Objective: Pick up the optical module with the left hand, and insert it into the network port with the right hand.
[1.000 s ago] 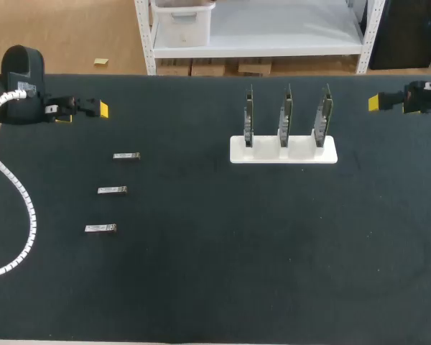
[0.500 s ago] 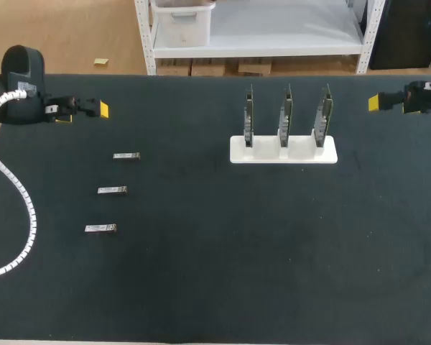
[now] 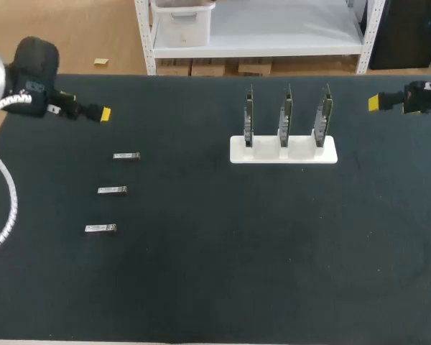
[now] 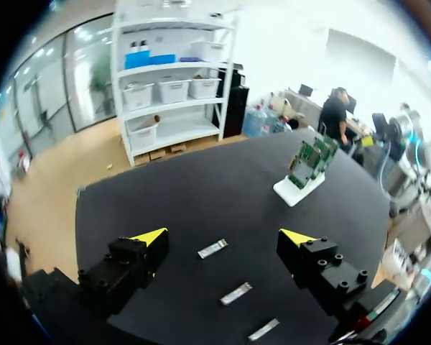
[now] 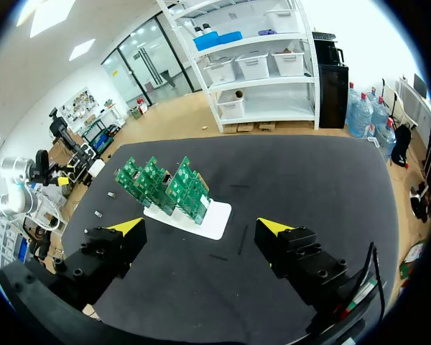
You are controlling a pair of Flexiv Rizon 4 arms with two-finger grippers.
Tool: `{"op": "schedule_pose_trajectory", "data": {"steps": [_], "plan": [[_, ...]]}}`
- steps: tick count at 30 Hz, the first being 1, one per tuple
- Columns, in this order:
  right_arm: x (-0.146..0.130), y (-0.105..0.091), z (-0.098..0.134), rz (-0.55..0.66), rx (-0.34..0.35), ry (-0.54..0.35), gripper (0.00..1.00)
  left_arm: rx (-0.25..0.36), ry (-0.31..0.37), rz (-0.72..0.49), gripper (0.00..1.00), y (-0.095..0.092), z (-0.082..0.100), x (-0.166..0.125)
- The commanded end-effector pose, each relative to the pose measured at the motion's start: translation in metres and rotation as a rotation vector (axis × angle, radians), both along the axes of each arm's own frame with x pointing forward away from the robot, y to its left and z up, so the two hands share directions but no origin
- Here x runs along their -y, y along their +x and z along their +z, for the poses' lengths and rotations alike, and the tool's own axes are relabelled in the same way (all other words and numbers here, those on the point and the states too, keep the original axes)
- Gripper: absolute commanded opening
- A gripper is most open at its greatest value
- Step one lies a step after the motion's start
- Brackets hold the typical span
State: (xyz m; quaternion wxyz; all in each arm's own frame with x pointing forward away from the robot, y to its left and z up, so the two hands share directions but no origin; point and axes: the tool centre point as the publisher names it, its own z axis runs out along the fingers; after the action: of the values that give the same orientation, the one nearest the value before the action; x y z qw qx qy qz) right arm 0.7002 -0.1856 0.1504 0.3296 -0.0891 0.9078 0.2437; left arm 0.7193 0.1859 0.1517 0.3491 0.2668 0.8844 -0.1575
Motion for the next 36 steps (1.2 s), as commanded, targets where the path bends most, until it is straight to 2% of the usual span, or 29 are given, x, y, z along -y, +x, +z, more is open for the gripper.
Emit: {"op": "schedule_pose_trajectory", "data": {"steps": [1,4,6,7,10,11,13,17,18,25,28,36], "plan": [[0.0,0.0,0.0,0.0,0.0,0.0,1.0,-0.039,0.128,-0.164,1.0,0.032,0.0,-0.002],[0.0,0.0,0.0,0.0,0.0,0.0,1.0,-0.005,0.23,-0.253,1.0,0.041,-0.005,-0.003],[0.0,0.0,0.0,0.0,0.0,0.0,1.0,-0.01,0.257,-0.333,1.0,0.045,-0.009,-0.003],[0.0,0.0,0.0,0.0,0.0,0.0,1.0,0.015,0.292,-0.374,1.0,0.047,-0.014,-0.004],[0.0,0.0,0.0,0.0,0.0,0.0,1.0,0.004,0.406,-0.449,1.0,0.052,-0.029,-0.003],[0.0,0.0,0.0,0.0,0.0,0.0,1.0,-0.031,0.404,-0.488,1.0,0.053,-0.034,-0.002],[0.0,0.0,0.0,0.0,0.0,0.0,1.0,-0.031,0.435,-0.551,1.0,0.053,-0.042,-0.001],[0.0,0.0,0.0,0.0,0.0,0.0,1.0,-0.082,0.483,-0.669,1.0,0.052,-0.056,0.004],[0.0,0.0,0.0,0.0,0.0,0.0,1.0,-0.077,0.512,-0.693,1.0,0.052,-0.059,0.005],[0.0,0.0,0.0,0.0,0.0,0.0,1.0,-0.127,0.559,-0.843,1.0,0.049,-0.072,0.007],[0.0,0.0,0.0,0.0,0.0,0.0,1.0,-0.139,0.588,-0.876,1.0,0.046,-0.079,0.007],[0.0,0.0,0.0,0.0,0.0,0.0,1.0,-0.159,0.615,-0.9,1.0,0.038,-0.097,0.006]]}}
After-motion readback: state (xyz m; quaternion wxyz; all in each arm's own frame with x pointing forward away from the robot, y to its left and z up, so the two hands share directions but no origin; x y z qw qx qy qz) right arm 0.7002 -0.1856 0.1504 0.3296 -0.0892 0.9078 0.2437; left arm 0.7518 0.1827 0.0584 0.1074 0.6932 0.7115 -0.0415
